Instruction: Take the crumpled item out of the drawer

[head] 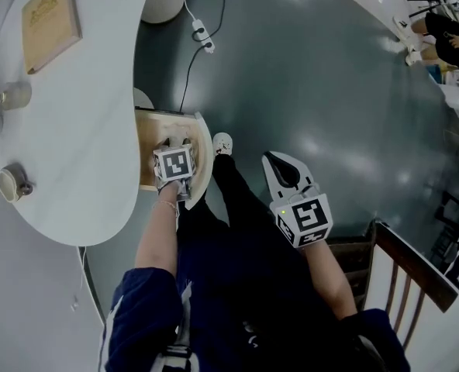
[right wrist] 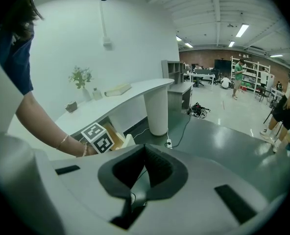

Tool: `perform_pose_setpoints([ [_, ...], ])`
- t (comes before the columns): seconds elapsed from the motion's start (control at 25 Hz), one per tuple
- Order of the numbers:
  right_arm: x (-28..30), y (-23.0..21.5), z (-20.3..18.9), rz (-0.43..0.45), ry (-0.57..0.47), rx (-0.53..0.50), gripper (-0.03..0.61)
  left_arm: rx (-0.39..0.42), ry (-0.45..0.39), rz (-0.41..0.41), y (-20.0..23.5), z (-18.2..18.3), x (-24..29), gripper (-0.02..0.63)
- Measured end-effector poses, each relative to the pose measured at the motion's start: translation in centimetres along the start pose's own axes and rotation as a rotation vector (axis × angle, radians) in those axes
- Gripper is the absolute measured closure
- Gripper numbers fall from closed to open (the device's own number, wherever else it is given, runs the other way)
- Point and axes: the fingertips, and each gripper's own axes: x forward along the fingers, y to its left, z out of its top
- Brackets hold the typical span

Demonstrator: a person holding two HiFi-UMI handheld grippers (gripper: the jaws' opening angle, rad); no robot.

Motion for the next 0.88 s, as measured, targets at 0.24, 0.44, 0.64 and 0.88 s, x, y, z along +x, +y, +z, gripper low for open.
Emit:
perform_pose_setpoints([
  [0.24, 0.1, -0.7, -1.2, -0.009, 0.030, 0.009, 0.571, -0.032, 0.047, 0.000, 0.1, -1.1, 1.9, 0.400],
  [0.44, 0.5, -1.0, -1.5, -0.019, 0.032, 0.016, 0.571, -0.037, 0.032, -0.006, 0.5, -0.8, 2.3, 0.402],
  [0.64, 0.7, -0.6, -1.5, -0.011, 0.037, 0.007, 0.571, -0.041, 0.051, -0.018, 0.6, -1.2, 2.4, 0.431],
  [0.88, 1.0, 0.0, -1.3, -0.005, 0.035, -0.010, 0.571, 0.008, 0.040, -0.008, 0.6, -1.6, 2.7, 0.517],
])
